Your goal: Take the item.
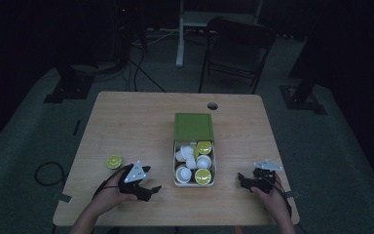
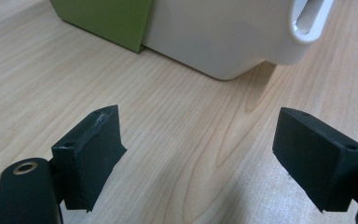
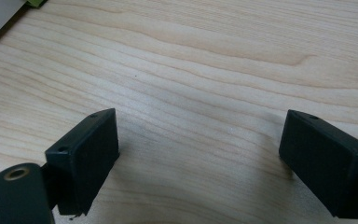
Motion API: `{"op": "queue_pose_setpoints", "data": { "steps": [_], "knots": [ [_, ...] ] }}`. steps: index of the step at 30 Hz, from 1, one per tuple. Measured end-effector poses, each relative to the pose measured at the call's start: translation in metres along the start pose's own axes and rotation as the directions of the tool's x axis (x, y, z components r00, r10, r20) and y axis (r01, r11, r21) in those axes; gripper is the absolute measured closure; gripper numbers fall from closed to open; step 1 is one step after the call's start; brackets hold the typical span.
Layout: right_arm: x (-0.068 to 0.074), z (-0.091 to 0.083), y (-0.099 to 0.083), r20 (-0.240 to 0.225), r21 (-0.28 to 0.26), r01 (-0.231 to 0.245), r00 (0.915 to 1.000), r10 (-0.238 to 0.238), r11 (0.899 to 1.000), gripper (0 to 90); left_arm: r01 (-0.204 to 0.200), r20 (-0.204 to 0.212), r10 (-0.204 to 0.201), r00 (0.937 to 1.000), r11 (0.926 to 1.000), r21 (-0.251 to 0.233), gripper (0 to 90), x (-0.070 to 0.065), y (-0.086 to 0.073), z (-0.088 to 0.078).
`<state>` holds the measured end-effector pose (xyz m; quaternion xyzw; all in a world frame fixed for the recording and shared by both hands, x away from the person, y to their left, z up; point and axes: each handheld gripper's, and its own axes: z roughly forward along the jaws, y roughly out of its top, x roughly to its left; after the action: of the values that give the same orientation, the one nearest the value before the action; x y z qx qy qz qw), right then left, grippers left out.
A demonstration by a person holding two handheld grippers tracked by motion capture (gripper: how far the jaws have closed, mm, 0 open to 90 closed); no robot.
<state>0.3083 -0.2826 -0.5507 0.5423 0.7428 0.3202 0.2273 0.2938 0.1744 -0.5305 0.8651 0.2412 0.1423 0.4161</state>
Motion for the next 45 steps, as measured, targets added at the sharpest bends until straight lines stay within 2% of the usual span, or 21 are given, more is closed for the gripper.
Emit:
{"op": "queue_pose_setpoints", "data": {
  "steps": [6,11,16,23,31,33,36,38,45],
  "knots": [
    [0.0,0.0,0.0,0.0,0.0,0.0,1.0,0.0,1.0,11.5,-0.014,0.023,0.013,0.9997,0.9989,0.044,16.0,-0.006,-0.004,0.009],
    [0.0,0.0,0.0,0.0,0.0,0.0,1.0,0.0,1.0,11.5,0.016,0.03,-0.018,0.9994,0.9984,0.055,16.0,-0.007,-0.006,0.012],
    [0.0,0.0,0.0,0.0,0.0,0.0,1.0,0.0,1.0,11.5,0.003,0.069,-0.009,0.9975,0.9953,0.097,16.0,-0.01,-0.006,0.015],
    [0.0,0.0,0.0,0.0,0.0,-0.001,1.0,0.001,1.0,11.4,-0.016,0.07,0.008,0.9975,0.9921,0.125,16.0,-0.01,-0.005,0.017],
    [0.0,0.0,0.0,0.001,0.0,-0.002,1.0,0.002,1.0,11.3,-0.003,0.045,-0.003,0.999,0.9912,0.132,13.8,-0.011,-0.003,0.02],
    [0.0,0.0,0.0,0.002,0.0,-0.001,1.0,0.001,1.0,11.3,0.026,0.013,-0.028,0.9995,0.9895,0.142,9.2,-0.013,-0.003,0.021],
    [0.0,0.0,0.0,0.002,0.0,-0.001,1.0,0.001,1.0,11.3,0.05,-0.016,-0.049,0.9987,0.9878,0.147,8.0,-0.015,-0.002,0.022],
    [0.0,0.0,0.0,0.002,0.0,-0.001,1.0,0.001,1.0,11.2,0.085,-0.053,-0.078,0.9956,0.9833,0.161,2.6,-0.017,-0.001,0.024],
    [0.001,0.001,0.001,0.004,0.001,-0.005,1.0,0.005,1.0,11.0,0.094,-0.063,-0.085,0.9944,0.9827,0.159,1.5,-0.018,-0.001,0.025]
  ]
}}
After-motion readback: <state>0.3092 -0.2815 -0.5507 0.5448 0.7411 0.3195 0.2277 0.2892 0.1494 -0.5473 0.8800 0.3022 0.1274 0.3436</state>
